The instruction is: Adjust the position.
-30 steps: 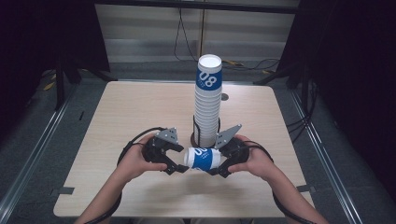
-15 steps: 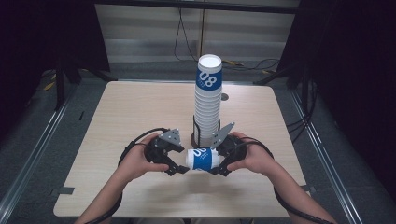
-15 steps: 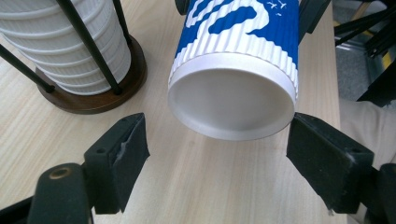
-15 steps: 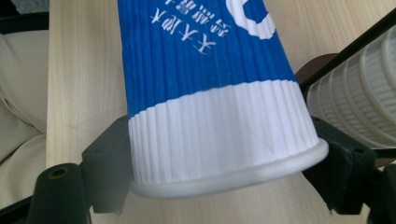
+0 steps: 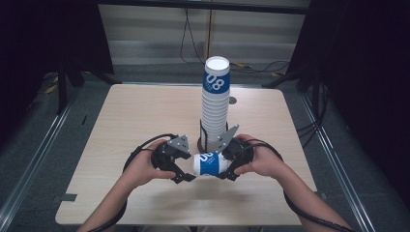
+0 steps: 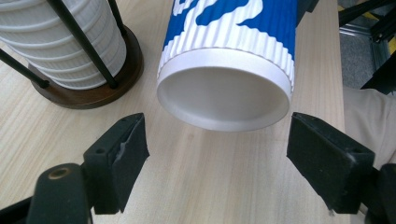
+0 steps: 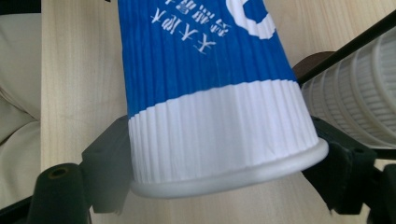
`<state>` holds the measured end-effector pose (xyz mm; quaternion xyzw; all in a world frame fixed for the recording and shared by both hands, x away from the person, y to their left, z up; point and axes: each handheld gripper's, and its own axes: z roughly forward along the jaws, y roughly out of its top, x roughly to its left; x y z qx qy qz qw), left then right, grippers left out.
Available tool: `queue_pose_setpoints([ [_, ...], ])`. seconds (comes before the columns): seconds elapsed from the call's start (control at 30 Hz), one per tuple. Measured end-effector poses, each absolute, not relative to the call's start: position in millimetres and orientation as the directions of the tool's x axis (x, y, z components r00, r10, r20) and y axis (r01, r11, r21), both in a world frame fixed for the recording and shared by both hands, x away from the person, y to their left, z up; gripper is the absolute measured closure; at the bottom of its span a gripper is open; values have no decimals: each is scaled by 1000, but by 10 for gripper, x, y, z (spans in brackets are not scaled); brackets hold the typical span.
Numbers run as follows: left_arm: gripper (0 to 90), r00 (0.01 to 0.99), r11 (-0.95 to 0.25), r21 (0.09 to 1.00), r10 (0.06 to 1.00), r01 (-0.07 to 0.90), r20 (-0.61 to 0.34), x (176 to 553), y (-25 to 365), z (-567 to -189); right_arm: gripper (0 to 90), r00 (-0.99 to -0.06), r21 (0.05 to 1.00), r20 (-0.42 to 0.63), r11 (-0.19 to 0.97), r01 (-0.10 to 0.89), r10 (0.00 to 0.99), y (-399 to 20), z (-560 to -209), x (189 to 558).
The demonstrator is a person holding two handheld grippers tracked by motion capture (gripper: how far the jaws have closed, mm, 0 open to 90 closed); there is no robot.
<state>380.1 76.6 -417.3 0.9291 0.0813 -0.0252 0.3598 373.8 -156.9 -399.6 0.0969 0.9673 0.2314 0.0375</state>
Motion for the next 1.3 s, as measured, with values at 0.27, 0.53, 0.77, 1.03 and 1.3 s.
queue_pose_setpoints([
  [0.27,199,987,-736,657,129,163,-101,3799,748,-4167,185,-975,411,-18,891,195,221,-1568,-3973,3733],
  [0.53,195,989,-747,649,110,145,-95,3784,685,-4169,185,-980,383,-26,907,173,198,-1519,-3952,3732],
  [0.77,194,991,-750,648,103,133,-84,3783,648,-4143,185,-983,374,-30,914,158,182,-1484,-3961,3741],
  [1.03,198,991,-747,651,107,134,-80,3772,605,-4160,184,-986,373,-28,916,145,167,-1430,-3967,3734],
  [1.3,236,994,-749,652,85,114,-75,3763,588,-4158,183,-988,388,-21,912,135,156,-1399,-3953,3726],
])
